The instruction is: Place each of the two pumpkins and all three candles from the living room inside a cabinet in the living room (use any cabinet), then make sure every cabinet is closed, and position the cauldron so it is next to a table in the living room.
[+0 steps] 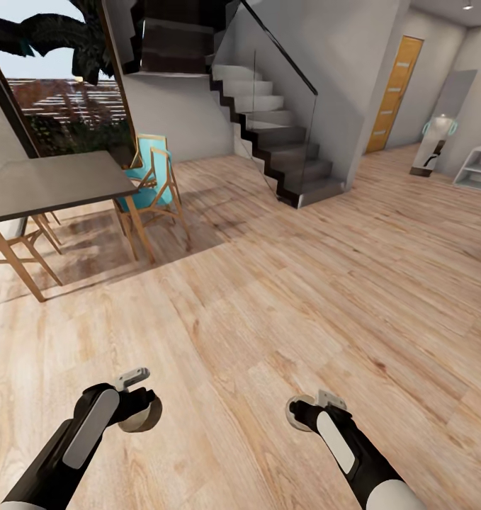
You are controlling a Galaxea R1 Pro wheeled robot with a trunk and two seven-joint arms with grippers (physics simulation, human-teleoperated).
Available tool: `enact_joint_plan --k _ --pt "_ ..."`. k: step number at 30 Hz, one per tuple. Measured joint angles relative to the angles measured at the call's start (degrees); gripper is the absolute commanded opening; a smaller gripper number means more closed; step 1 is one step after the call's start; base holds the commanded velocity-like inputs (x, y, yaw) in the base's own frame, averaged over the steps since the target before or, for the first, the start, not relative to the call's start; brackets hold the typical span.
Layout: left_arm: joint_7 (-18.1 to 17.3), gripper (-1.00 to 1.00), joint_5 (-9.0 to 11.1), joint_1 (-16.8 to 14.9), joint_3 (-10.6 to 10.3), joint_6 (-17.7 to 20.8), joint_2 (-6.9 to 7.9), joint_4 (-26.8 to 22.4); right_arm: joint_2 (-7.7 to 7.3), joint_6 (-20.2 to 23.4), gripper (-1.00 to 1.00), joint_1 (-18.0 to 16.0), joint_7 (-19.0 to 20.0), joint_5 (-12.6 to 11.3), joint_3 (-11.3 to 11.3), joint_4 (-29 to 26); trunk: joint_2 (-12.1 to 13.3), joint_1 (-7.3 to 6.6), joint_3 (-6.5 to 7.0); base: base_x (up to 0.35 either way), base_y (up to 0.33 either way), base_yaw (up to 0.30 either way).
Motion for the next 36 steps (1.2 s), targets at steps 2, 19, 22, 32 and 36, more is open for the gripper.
enact_joint_plan --k 2,19,22,32,36 --pt "1.7 -1.00 0.1 0.0 0.0 0.0 -0.03 0.0 0.00 0.0 -1.00 0.0 0.0 0.0 0.0 0.0 0.8 -0.44 0.36 0.000 0.000 0.000" --pt "3.0 -1.00 0.3 0.0 0.1 -0.1 0.03 -0.4 0.00 0.0 -1.00 0.0 0.0 0.0 0.0 0.0 7.6 -4.17 3.41 0.000 0.000 0.000" --pt "3.0 -1.00 0.3 0.0 0.1 -0.1 0.03 -0.4 0.00 0.0 -1.00 0.0 0.0 0.0 0.0 0.0 8.8 -4.83 3.95 0.000 0.000 0.000" --pt "3.0 -1.00 0.3 0.0 0.1 -0.1 0.03 -0.4 0.00 0.0 -1.00 0.0 0.0 0.0 0.0 0.0 12.8 -7.03 5.75 0.000 0.000 0.000" --pt "3.0 -1.00 0.3 0.0 0.1 -0.1 0.04 -0.5 0.00 0.0 -1.00 0.0 0.0 0.0 0.0 0.0 14.4 -7.91 6.46 0.000 0.000 0.000"
